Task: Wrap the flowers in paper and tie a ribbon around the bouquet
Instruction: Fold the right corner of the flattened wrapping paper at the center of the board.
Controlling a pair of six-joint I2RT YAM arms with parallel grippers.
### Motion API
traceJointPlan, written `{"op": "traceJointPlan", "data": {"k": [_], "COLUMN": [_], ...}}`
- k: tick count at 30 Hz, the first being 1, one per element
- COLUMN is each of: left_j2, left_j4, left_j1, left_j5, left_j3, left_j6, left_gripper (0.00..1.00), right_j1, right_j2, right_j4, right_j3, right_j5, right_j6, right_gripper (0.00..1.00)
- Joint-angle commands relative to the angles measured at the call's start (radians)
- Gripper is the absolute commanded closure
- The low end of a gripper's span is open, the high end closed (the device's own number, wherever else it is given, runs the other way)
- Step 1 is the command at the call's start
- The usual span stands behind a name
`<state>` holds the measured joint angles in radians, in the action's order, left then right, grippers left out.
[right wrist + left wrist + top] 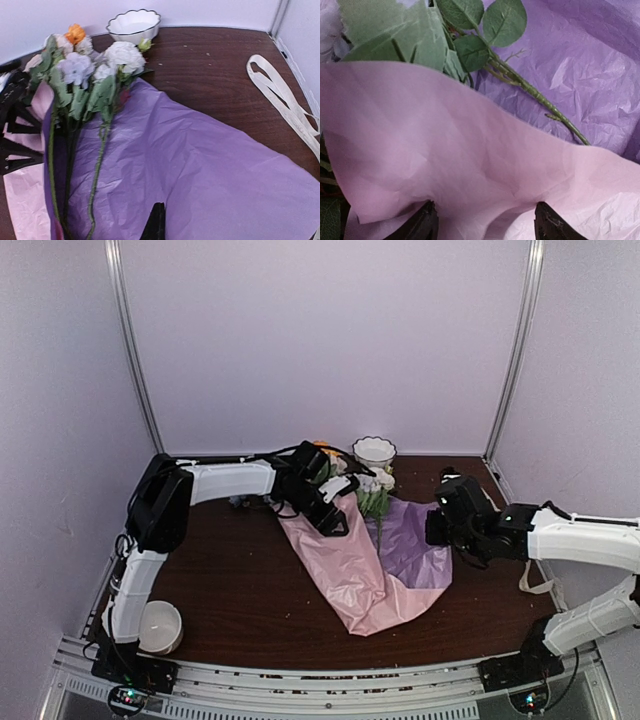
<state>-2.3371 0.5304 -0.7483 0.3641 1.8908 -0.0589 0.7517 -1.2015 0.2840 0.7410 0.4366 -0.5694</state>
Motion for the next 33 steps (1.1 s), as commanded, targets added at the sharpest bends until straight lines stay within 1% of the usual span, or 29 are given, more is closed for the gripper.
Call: {"op": "traceJointPlan", "data": {"k": [1,4,7,10,13,17,20,23,29,33], "left_j2": [-0.049,-0.068,-0.089,-0.098,-0.095,-0.058,-0.021,0.018,0.119,0.225], "left_j4": [0.021,0.033,0.054,0.061,0.051,-0.004,-0.014,-0.003,0.07,0.098], "left_j1": [-0.007,-0.008,-0.006,0.002,0.022,0.051,0.065,0.085,0.134,0.143], "left_j5": [0.005,-0.003,-0.003,0.02,0.055,0.12,0.16,0.207,0.239,0.271], "left_j3": [0.059,0.079,0.108,0.121,0.11,0.067,0.06,0.06,0.058,0.003], "left_j6": [-0.014,-0.009,-0.004,0.0,0.013,0.019,-0.002,-0.007,0.017,0.009], "left_gripper": [0.31,0.3,0.3,0.3,0.3,0.3,0.29,0.27,0.25,0.22], "right_j1": [0.138,0.241,0.338,0.423,0.472,0.483,0.484,0.485,0.483,0.483], "right_j2": [-0.105,-0.212,-0.327,-0.429,-0.504,-0.597,-0.684,-0.736,-0.774,-0.788], "right_j4": [0.074,0.11,0.103,0.047,-0.041,-0.127,-0.115,-0.09,-0.091,-0.086], "right_j3": [0.16,0.281,0.394,0.451,0.457,0.448,0.475,0.485,0.475,0.483], "right_j5": [0.137,0.189,0.186,0.149,0.061,-0.048,-0.046,-0.033,-0.02,-0.011], "right_j6": [0.174,0.26,0.353,0.464,0.562,0.633,0.672,0.689,0.697,0.69], "right_gripper": [1.0,1.0,1.0,1.0,1.0,1.0,1.0,1.0,1.0,1.0]}}
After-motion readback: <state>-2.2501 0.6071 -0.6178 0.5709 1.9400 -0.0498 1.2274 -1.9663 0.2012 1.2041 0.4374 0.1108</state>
